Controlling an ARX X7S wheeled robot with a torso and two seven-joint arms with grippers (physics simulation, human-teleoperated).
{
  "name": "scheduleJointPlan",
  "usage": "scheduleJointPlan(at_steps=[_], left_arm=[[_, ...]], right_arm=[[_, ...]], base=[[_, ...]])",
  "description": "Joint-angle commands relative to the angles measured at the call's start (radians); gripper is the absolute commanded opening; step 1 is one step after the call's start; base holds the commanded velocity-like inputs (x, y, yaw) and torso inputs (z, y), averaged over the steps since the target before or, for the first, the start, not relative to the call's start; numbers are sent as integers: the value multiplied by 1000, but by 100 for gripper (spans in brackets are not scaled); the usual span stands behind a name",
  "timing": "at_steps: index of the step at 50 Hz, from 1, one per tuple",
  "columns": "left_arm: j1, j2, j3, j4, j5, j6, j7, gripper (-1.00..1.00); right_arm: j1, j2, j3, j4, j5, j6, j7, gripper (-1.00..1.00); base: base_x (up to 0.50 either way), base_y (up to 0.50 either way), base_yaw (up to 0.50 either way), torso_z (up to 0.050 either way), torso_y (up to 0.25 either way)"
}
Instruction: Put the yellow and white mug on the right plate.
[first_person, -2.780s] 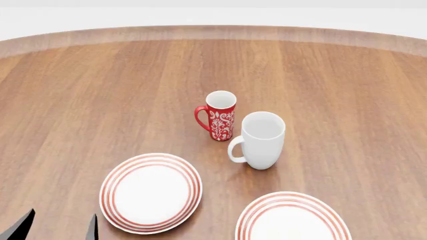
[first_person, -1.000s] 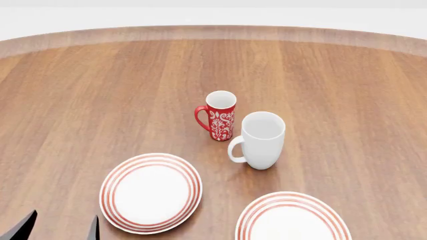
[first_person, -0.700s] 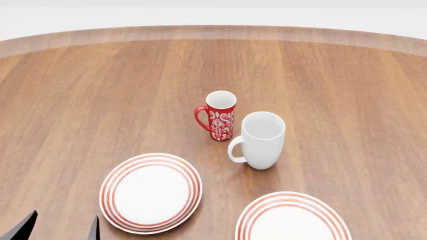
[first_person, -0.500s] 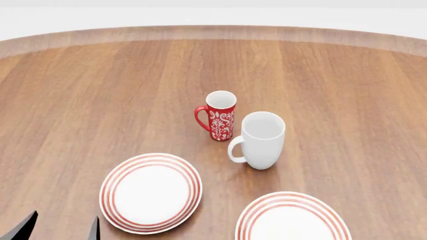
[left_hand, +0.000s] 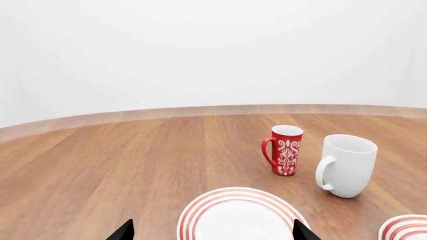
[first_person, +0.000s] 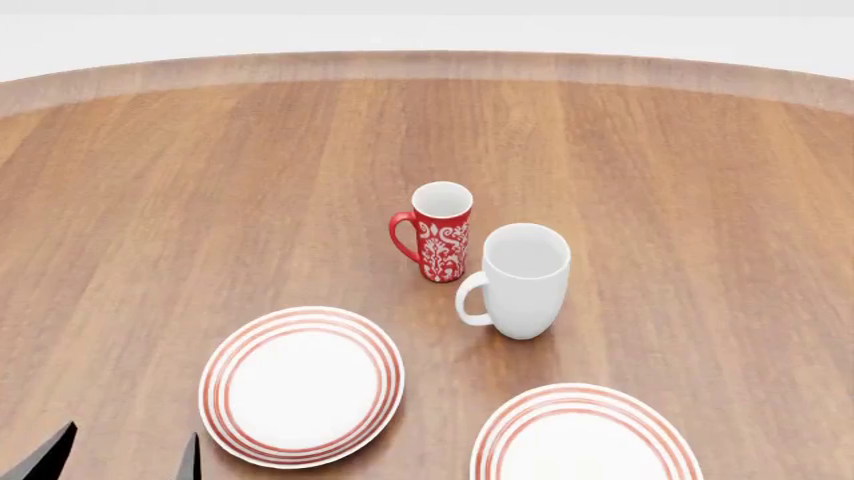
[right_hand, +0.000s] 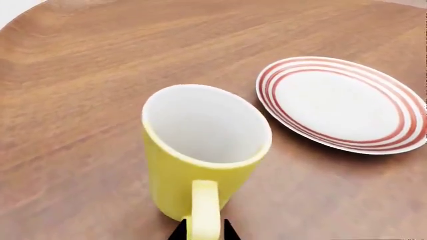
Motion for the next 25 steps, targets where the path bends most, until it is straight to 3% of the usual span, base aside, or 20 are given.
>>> scheduleJointPlan(at_steps=[1, 25], left_arm=[[-2, -2, 3, -2, -4, 0, -3, 100], [-3, -8, 10, -9, 0, 10, -13, 100]], right_arm=[[1, 1, 9, 16, -29, -4, 17, -100], [-63, 101, 90, -125, 13, 2, 87, -100]], base=[[0, 0, 3, 0, 0], [0, 0, 0, 0, 0]])
